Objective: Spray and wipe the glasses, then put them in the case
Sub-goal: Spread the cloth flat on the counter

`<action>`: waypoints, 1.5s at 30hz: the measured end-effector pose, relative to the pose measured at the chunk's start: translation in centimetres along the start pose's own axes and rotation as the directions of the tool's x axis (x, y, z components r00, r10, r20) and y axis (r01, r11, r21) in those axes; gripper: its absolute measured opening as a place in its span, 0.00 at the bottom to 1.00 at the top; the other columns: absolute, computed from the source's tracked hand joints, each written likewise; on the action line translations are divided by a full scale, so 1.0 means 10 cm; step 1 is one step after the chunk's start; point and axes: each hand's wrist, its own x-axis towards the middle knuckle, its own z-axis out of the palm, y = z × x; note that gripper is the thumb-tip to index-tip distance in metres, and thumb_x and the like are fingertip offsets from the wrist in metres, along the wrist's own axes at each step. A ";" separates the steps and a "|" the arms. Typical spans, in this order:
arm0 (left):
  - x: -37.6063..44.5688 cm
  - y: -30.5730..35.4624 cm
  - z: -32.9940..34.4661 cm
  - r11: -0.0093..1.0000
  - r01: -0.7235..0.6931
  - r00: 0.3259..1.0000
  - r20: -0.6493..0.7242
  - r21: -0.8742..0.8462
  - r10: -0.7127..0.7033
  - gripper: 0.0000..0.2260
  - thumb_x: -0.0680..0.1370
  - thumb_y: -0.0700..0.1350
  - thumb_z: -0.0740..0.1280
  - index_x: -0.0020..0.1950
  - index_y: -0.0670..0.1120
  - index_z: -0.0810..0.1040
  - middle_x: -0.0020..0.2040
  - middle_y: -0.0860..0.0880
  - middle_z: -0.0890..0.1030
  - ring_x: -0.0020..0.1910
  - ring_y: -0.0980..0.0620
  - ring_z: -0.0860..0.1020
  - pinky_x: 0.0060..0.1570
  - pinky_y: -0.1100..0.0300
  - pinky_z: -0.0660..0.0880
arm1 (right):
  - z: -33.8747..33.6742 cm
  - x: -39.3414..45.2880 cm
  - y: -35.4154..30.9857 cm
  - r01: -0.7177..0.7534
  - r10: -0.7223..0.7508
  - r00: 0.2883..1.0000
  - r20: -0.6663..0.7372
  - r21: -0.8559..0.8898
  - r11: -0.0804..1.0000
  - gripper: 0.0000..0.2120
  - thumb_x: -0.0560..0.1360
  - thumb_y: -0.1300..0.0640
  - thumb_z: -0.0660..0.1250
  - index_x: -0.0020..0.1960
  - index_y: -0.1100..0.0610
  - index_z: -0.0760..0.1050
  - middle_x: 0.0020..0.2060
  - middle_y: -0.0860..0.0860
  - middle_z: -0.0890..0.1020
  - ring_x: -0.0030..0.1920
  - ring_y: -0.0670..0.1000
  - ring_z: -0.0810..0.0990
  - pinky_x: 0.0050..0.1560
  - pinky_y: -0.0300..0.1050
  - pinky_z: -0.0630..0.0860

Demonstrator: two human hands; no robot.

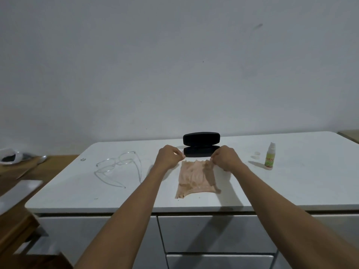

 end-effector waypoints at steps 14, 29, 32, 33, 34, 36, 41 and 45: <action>0.16 -0.22 0.32 0.987 0.052 0.984 -0.178 0.154 -0.024 0.06 0.73 0.37 0.66 0.41 0.45 0.80 0.41 0.48 0.84 0.41 0.45 0.83 0.39 0.54 0.79 | 0.23 0.07 -0.01 0.036 -0.039 0.987 -0.156 -0.022 0.999 0.09 0.72 0.62 0.66 0.51 0.55 0.80 0.47 0.52 0.82 0.45 0.56 0.79 0.41 0.44 0.72; -0.33 -0.20 0.17 0.952 -0.178 0.984 0.053 0.248 0.171 0.06 0.71 0.49 0.74 0.46 0.52 0.85 0.54 0.52 0.83 0.52 0.50 0.81 0.52 0.56 0.77 | 0.12 -0.34 -0.06 0.265 -0.212 0.937 0.278 -0.167 0.950 0.07 0.71 0.59 0.78 0.39 0.50 0.82 0.38 0.47 0.83 0.41 0.49 0.82 0.45 0.44 0.79; -0.43 -0.22 0.18 0.933 -0.203 0.979 0.059 0.299 0.194 0.08 0.73 0.52 0.73 0.49 0.52 0.85 0.56 0.50 0.84 0.53 0.49 0.82 0.50 0.57 0.76 | 0.01 -0.50 -0.08 0.271 -0.173 0.918 0.356 -0.247 0.930 0.07 0.70 0.61 0.77 0.40 0.50 0.82 0.41 0.48 0.83 0.39 0.49 0.79 0.40 0.42 0.77; -0.45 -0.23 0.19 0.927 -0.209 0.978 0.055 0.311 0.202 0.09 0.73 0.53 0.72 0.50 0.52 0.85 0.56 0.50 0.84 0.52 0.49 0.82 0.49 0.57 0.77 | -0.04 -0.55 -0.09 0.269 -0.150 0.910 0.386 -0.275 0.923 0.08 0.69 0.61 0.78 0.40 0.50 0.82 0.42 0.48 0.83 0.40 0.49 0.79 0.38 0.42 0.76; -0.48 -0.23 0.20 0.920 -0.218 0.976 0.053 0.325 0.213 0.10 0.74 0.53 0.70 0.52 0.52 0.84 0.55 0.49 0.84 0.51 0.49 0.82 0.49 0.56 0.78 | -0.08 -0.60 -0.08 0.264 -0.123 0.901 0.416 -0.300 0.917 0.08 0.69 0.61 0.78 0.40 0.49 0.82 0.43 0.48 0.83 0.41 0.49 0.79 0.37 0.41 0.77; -0.52 -0.22 0.21 0.903 -0.229 0.973 0.055 0.363 0.225 0.11 0.76 0.53 0.68 0.55 0.51 0.84 0.56 0.47 0.84 0.52 0.47 0.81 0.50 0.55 0.78 | -0.19 -0.68 -0.08 0.256 -0.070 0.880 0.470 -0.346 0.902 0.08 0.70 0.60 0.79 0.41 0.50 0.82 0.41 0.48 0.82 0.41 0.48 0.79 0.37 0.41 0.77; -0.60 -0.21 0.21 0.901 -0.261 0.965 0.116 0.348 0.234 0.23 0.76 0.60 0.69 0.67 0.51 0.79 0.67 0.48 0.80 0.61 0.47 0.79 0.58 0.55 0.76 | -0.34 -0.76 -0.06 0.232 -0.082 0.888 0.452 -0.287 0.929 0.04 0.73 0.58 0.77 0.45 0.53 0.83 0.41 0.49 0.82 0.41 0.48 0.79 0.38 0.41 0.77; -0.69 -0.23 0.08 0.866 -0.315 0.947 0.190 0.388 0.259 0.33 0.68 0.65 0.69 0.68 0.51 0.79 0.69 0.50 0.79 0.65 0.48 0.77 0.63 0.50 0.76 | -0.18 -0.70 -0.03 0.282 -0.228 0.950 0.215 -0.266 0.922 0.14 0.74 0.58 0.76 0.59 0.54 0.83 0.58 0.51 0.83 0.52 0.52 0.80 0.52 0.44 0.77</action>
